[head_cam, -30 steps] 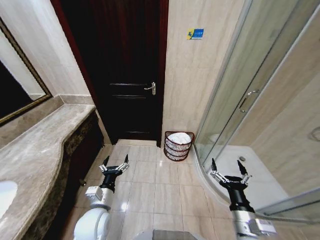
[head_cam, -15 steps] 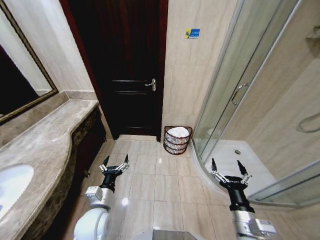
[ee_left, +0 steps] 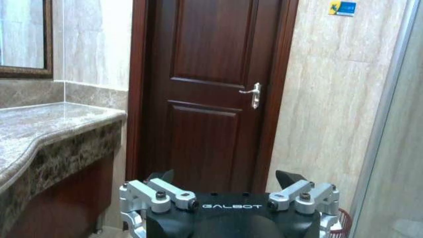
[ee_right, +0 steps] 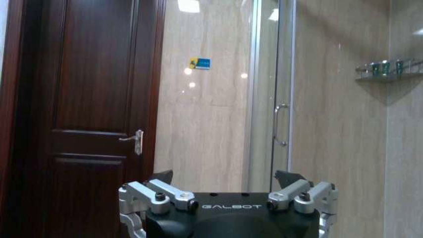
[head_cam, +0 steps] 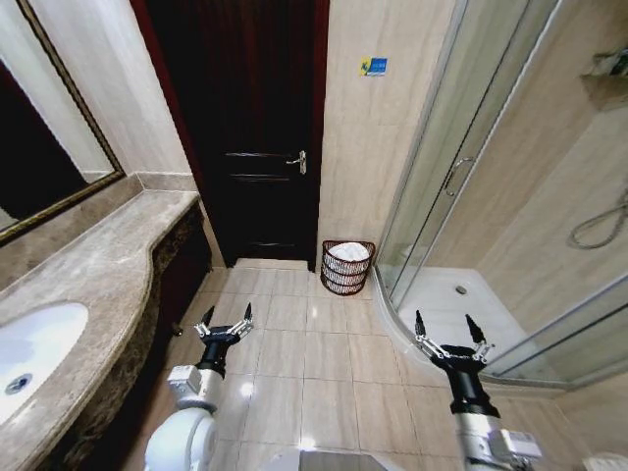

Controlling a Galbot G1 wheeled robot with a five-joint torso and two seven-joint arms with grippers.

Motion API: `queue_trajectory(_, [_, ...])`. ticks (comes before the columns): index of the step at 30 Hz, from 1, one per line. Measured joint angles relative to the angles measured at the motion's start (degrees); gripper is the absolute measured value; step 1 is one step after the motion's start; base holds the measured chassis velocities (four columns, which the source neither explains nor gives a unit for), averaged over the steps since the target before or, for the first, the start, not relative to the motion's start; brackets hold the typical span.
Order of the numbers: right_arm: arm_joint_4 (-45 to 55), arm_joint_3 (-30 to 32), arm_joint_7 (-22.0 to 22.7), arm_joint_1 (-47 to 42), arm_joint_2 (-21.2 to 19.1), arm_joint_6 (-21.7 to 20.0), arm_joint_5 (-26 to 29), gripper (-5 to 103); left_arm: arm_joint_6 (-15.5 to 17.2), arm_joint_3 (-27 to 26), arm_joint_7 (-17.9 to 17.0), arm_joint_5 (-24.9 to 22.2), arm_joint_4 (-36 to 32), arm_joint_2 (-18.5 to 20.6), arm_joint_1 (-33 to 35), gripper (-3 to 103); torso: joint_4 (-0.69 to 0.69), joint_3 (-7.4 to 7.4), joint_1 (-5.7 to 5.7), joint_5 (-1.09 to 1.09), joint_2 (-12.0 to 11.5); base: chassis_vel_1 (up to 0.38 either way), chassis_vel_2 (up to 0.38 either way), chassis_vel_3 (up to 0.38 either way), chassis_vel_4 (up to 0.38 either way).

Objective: Discard the used towel into the hamper.

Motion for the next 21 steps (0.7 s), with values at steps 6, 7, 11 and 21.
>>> queue_trajectory(6, [0.0,0.0,0.0,0.0,0.0,0.0,0.0,100,0.0,0.0,0.0,0.0,0.0,0.0,0.0,100,0.0,0.0,0.0,-0.01,0.0,0.015,-0.017,-0.023,0.021])
queue_trajectory(7, [0.0,0.0,0.0,0.0,0.0,0.0,0.0,100,0.0,0.0,0.0,0.0,0.0,0.0,0.0,100,0.0,0.0,-0.01,-0.01,0.0,0.11,-0.106,-0.099,0.107])
queue_trajectory(11, [0.0,0.0,0.0,0.0,0.0,0.0,0.0,100,0.0,0.0,0.0,0.0,0.0,0.0,0.0,100,-0.01,-0.01,-0.03,0.01,0.0,0.135,-0.134,-0.143,0.125])
queue_trajectory(21, [0.0,0.0,0.0,0.0,0.0,0.0,0.0,100,0.0,0.0,0.0,0.0,0.0,0.0,0.0,100,-0.01,-0.03,-0.08,0.0,0.0,0.102,-0.102,-0.099,0.09])
